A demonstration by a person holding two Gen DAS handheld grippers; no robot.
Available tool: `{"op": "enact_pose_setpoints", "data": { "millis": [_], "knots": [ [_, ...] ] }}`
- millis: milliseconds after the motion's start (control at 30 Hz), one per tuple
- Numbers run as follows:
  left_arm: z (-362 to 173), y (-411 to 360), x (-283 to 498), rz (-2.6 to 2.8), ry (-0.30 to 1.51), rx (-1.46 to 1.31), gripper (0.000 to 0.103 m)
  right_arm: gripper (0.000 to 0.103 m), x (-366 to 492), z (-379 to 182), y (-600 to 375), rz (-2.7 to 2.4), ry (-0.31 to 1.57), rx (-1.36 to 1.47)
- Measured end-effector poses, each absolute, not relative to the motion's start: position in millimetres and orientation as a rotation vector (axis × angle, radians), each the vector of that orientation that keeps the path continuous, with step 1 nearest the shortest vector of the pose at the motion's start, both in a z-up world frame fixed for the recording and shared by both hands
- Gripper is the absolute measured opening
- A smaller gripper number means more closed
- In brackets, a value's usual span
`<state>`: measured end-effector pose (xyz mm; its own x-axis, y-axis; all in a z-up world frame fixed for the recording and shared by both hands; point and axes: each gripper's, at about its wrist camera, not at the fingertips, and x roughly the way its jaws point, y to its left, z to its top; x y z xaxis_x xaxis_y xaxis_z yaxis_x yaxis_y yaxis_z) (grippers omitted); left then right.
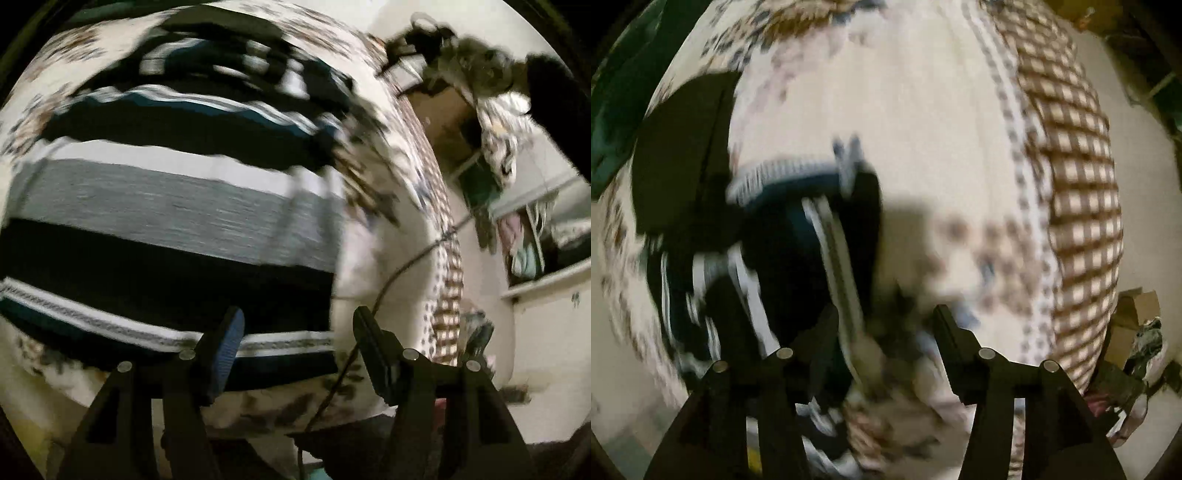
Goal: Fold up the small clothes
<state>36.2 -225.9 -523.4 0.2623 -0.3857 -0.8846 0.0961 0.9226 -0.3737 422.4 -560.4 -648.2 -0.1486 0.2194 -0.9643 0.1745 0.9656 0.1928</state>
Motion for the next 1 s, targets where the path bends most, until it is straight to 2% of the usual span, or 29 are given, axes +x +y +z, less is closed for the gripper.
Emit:
{"op": "enact_pose_setpoints", "data": {
  "millis": [233,333,367,400,600,800,967,1000],
  "knots": [
    [-600.2,-315.9,50.8,-0.293,1.396,-0.091,0.06,0.057,371.5,-660.8,-608.1,0.194,1.771,0.382],
    [-622.1,-324.1,58.2,-0.217,1.404,0.003,0.052,0.058,367.4,-670.8,-615.7,0.244,1.771,0.414],
    [-620.2,-321.3,58.6,-0.181,1.384,0.024,0.031,0.058,369.1,-675.7,-617.2,0.267,1.768,0.439],
    [-618.3,-318.0,58.7,-0.162,1.374,0.032,0.001,0.058,370.0,-679.7,-617.5,0.277,1.762,0.458],
    [-584.7,-293.4,36.4,-0.166,1.313,-0.013,0.001,0.057,403.6,-698.5,-598.4,0.328,1.717,0.555],
    [-567.5,-290.4,15.5,-0.191,1.331,-0.015,0.001,0.058,440.5,-695.0,-562.5,0.309,1.647,0.508],
    [-577.6,-288.5,19.7,-0.131,1.378,-0.057,0.004,0.058,456.1,-672.2,-435.5,0.496,1.616,0.369],
    [-580.2,-285.3,20.4,-0.115,1.396,-0.071,0.004,0.061,455.9,-671.1,-406.8,0.519,1.614,0.33]
  ]
}}
